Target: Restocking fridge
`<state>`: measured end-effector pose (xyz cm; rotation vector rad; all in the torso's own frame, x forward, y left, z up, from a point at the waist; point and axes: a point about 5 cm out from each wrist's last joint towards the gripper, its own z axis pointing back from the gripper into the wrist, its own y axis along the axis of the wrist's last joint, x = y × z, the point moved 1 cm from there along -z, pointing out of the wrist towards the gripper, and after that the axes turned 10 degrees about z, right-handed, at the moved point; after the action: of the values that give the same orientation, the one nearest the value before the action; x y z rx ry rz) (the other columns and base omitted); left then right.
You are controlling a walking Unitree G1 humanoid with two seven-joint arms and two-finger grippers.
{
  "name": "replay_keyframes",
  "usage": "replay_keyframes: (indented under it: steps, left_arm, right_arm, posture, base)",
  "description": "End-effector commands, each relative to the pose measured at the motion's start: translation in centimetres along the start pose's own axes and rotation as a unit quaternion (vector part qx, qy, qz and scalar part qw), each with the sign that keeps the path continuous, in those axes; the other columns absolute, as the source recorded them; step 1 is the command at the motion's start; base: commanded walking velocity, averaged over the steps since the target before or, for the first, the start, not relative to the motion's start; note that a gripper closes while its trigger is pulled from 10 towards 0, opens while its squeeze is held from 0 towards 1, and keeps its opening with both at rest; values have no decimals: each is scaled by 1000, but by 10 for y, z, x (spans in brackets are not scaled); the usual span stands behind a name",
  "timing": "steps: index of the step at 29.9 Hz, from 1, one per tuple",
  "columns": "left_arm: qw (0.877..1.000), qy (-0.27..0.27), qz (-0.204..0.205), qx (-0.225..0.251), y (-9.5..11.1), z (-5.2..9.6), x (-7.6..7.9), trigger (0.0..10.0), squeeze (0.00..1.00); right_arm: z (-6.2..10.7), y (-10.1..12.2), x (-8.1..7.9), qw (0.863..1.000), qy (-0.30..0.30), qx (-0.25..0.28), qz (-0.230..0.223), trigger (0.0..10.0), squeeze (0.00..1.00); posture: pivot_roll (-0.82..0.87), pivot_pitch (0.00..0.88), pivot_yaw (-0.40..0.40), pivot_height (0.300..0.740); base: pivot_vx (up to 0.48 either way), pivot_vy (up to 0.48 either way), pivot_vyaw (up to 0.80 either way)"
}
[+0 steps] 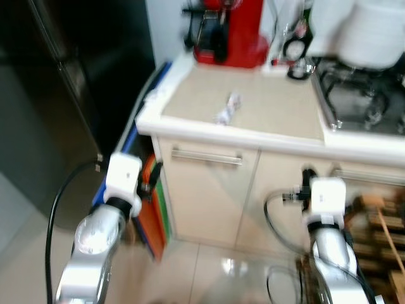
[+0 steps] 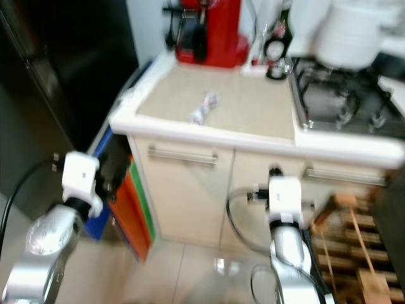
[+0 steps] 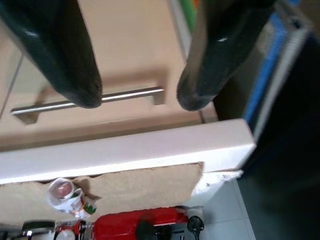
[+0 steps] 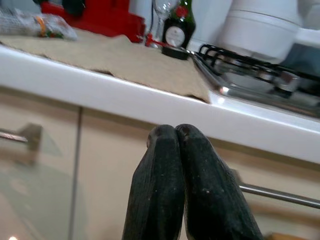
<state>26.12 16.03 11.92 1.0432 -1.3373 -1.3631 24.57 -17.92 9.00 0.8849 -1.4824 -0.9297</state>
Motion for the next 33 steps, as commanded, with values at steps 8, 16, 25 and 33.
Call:
replay_keyframes:
  steps: [8,16,25,33]
  left_arm:
    - [997,65,-6,49,30,10,-12,10000,0]
    - [998,13,4,67,50,11,8,10000,1000]
    - [998,-14,-29,58,55,5,11,10000,1000]
    - [997,-14,-25,69,63,5,7,10000,1000]
  right_arm:
    - [-12,37,14,998,-21,56,3,10000,0]
    - [-5,54,15,997,-35,65,-15,10000,996]
    - [-4,51,17,998,-42,52,-21,10000,1000]
    - [-6,46,19,998,-49,40,-21,10000,1000]
  posture:
    - [43,0,-14,740]
    - [46,0,-16,740]
    - [40,0,-7,740]
    - [44,0,-7,740]
  base:
    - [0,0,0]
    - [0,0,0]
    - [0,0,0]
    - [0,0,0]
